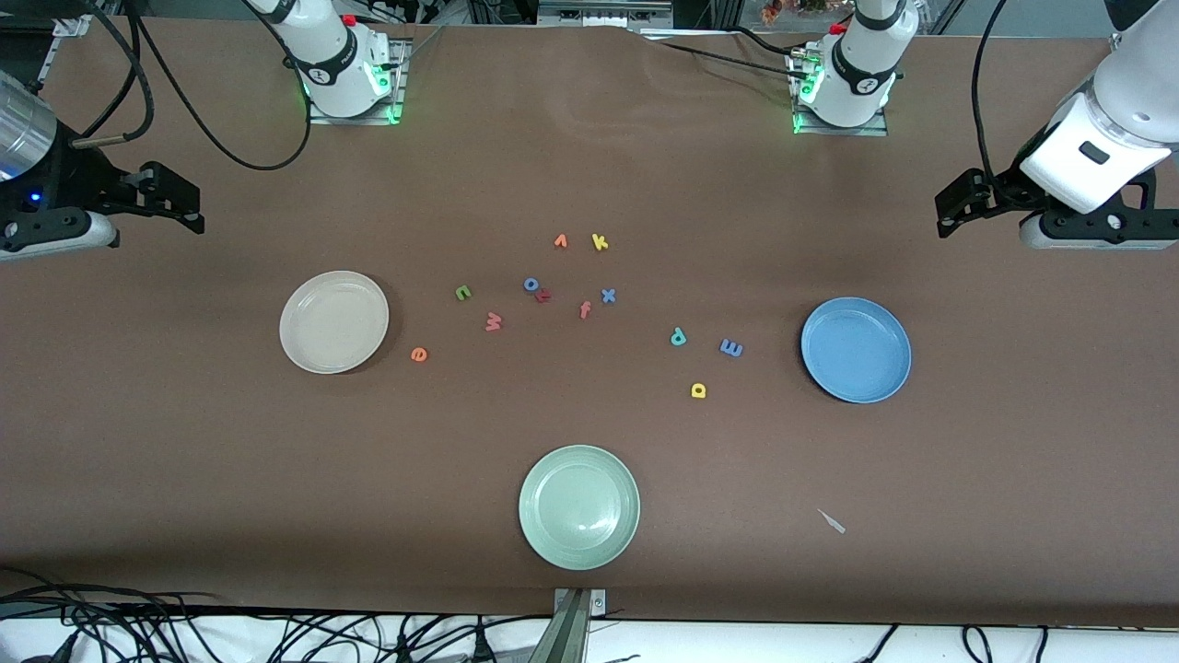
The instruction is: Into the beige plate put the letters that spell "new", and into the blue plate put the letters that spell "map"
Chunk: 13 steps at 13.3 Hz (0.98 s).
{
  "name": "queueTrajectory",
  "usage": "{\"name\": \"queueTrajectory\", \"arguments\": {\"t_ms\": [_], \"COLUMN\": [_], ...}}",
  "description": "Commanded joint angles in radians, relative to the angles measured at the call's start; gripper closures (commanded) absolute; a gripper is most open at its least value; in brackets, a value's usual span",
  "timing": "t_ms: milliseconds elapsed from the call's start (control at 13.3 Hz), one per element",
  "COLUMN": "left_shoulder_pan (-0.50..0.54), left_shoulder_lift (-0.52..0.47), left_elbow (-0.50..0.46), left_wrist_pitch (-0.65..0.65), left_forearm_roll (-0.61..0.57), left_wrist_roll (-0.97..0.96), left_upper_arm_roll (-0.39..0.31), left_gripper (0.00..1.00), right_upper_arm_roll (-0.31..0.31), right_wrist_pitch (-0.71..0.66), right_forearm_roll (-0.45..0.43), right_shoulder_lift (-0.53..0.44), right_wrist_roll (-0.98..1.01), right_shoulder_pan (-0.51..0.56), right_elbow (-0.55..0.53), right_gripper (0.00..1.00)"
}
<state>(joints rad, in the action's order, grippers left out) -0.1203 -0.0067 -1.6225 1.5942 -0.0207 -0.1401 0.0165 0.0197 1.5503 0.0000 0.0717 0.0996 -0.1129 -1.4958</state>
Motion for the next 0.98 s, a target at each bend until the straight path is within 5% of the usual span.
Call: {"name": "queueTrajectory", "arguments": {"t_ms": [0, 902], "left_shoulder_pan": [-0.007, -0.009], "left_shoulder_lift": [0.004, 0.008], "left_elbow": [0.012, 0.018], "left_wrist_pitch": [0.001, -0.011], "left_forearm_roll": [0.007, 0.007], "left_wrist_roll": [0.013, 0.011], "left_upper_arm_roll": [-0.009, -0.006], "left_gripper": [0.0, 0.0], "right_upper_arm_roll": [-0.007, -0.007], "right_wrist_pitch": [-0.021, -0.016], "right_forearm_roll": [0.003, 0.003], "right_shoulder_lift": [0.002, 0.005], "right_wrist_roll": [0.005, -0.003], "right_shoulder_pan": [0.012, 0.013], "right_elbow": [0.023, 0.022], "right_gripper": [0.0, 0.0]}}
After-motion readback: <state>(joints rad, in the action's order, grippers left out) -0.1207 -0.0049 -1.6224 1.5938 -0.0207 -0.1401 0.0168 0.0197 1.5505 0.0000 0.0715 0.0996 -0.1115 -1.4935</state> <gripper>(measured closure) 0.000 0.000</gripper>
